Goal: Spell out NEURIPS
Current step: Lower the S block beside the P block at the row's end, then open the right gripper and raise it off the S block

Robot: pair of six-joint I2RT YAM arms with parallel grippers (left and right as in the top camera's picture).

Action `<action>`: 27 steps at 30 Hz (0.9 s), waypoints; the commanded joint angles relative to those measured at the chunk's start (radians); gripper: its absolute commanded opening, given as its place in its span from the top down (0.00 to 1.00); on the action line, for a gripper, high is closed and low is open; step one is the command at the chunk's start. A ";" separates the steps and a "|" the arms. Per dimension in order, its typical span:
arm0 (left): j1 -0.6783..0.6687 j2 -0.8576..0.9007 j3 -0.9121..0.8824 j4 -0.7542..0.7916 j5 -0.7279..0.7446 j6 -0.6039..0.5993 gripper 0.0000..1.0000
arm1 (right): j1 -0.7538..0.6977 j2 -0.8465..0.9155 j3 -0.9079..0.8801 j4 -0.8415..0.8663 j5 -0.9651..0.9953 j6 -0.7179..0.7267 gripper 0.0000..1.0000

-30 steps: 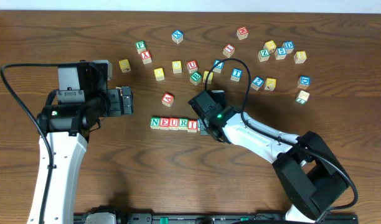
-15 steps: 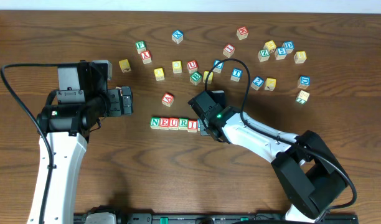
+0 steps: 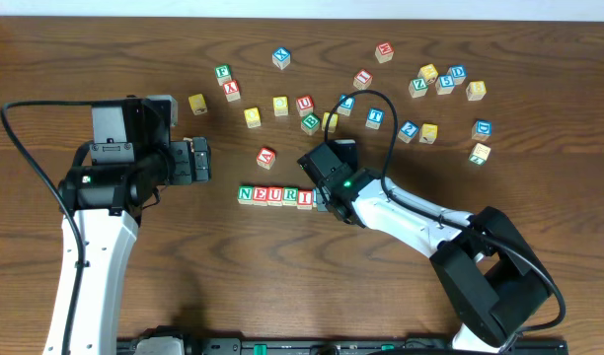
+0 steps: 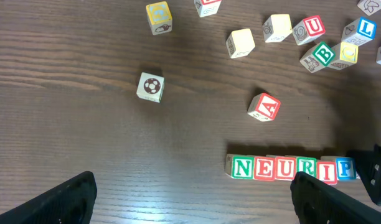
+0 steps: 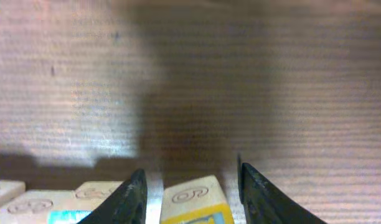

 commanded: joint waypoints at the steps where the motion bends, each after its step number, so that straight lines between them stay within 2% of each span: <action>1: 0.005 -0.002 0.022 0.000 -0.006 0.010 0.02 | 0.004 0.014 -0.003 0.021 0.053 0.001 0.56; 12: 0.005 -0.002 0.023 0.000 -0.006 0.010 0.02 | -0.034 0.014 -0.003 0.058 0.169 -0.020 0.55; 19: 0.005 -0.002 0.023 0.000 -0.006 0.010 0.02 | -0.067 0.014 -0.003 -0.086 0.167 0.080 0.59; 24: 0.005 -0.002 0.023 0.000 -0.006 0.010 0.02 | -0.066 0.014 -0.003 -0.152 0.125 0.115 0.63; 27: 0.005 -0.002 0.022 0.000 -0.006 0.010 0.02 | -0.066 0.014 -0.003 -0.155 0.089 0.116 0.72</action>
